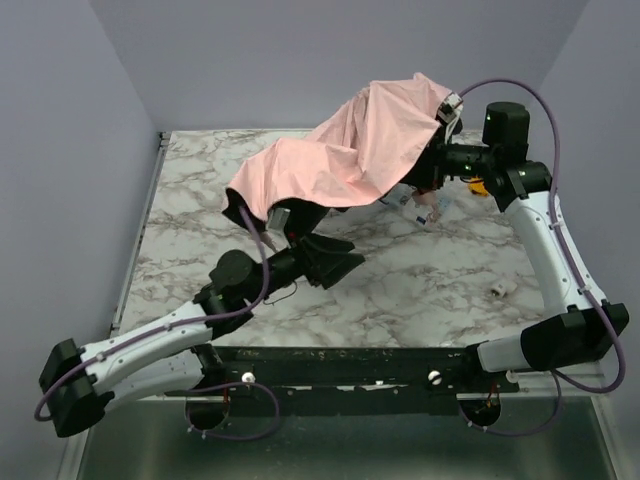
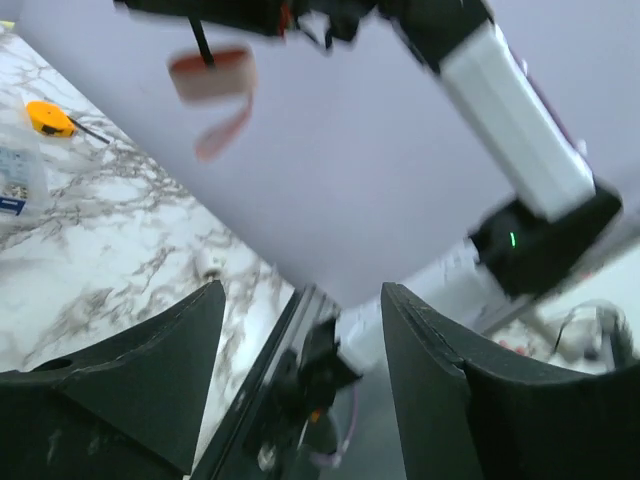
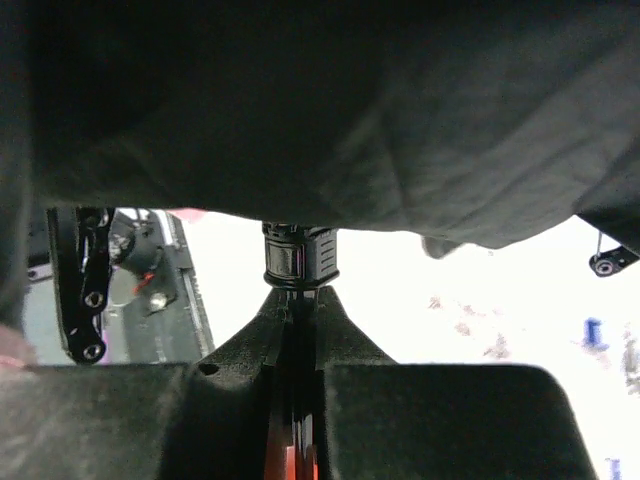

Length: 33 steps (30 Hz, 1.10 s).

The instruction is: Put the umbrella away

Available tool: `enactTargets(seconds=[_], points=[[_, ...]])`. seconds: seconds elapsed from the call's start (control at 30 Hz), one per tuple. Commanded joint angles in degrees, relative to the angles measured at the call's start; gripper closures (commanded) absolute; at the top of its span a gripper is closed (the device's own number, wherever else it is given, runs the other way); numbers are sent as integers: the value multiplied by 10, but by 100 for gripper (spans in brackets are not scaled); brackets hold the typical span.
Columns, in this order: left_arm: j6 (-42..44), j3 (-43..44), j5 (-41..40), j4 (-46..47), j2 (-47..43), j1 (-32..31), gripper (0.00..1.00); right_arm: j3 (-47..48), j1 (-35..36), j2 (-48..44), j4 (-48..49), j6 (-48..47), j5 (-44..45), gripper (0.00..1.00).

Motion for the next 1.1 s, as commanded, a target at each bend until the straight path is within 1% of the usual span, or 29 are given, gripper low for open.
enactTargets(seconds=[0.0, 0.07, 0.13, 0.27, 0.37, 0.43, 0.57, 0.6, 0.63, 0.7, 0.73, 0.77, 0.8, 0.83, 0.87, 0.9, 0.93, 1.0, 1.07], points=[[149, -63, 134, -187, -140, -5, 34, 103, 3, 21, -77, -116, 1, 100], [187, -78, 153, -244, -209, -4, 31, 137, 3, 38, -105, -133, 4, 100], [224, -80, 180, -292, -266, -4, 25, 160, 3, 50, -114, -136, 12, 100], [293, -65, 228, -369, -334, -4, 19, 186, 3, 65, -126, -137, 20, 100], [326, -49, 260, -391, -357, -4, 18, 213, 3, 75, -160, -170, 31, 100], [350, -27, 282, -413, -363, -4, 17, 229, 3, 79, -194, -213, 54, 100], [372, 34, 340, -451, -362, -4, 16, 219, 3, 68, -240, -298, 93, 100], [379, 59, 332, -468, -361, -4, 16, 219, 3, 65, -268, -338, 84, 100], [389, 81, 306, -489, -360, -4, 15, 217, 3, 62, -296, -395, 72, 100], [418, 131, 224, -536, -354, -3, 10, 208, 6, 53, -367, -528, 56, 99], [431, 153, 187, -552, -346, -3, 7, 200, 11, 50, -413, -614, 56, 97], [440, 167, 146, -559, -338, -1, 4, 191, 18, 47, -438, -657, 65, 96], [444, 183, 122, -561, -323, 2, 3, 180, 25, 45, -453, -696, 77, 96], [440, 199, 102, -561, -307, 10, 2, 171, 32, 43, -456, -711, 93, 96], [430, 213, 98, -561, -284, 25, 2, 161, 36, 40, -452, -718, 99, 97], [412, 225, 113, -559, -264, 44, 2, 155, 37, 39, -454, -732, 99, 97], [390, 228, 153, -549, -243, 77, 2, 149, 37, 35, -461, -749, 98, 97], [338, 212, 255, -498, -216, 141, 2, 139, 37, 25, -455, -752, 93, 97], [299, 179, 322, -428, -208, 183, 2, 130, 37, 14, -452, -757, 93, 97]])
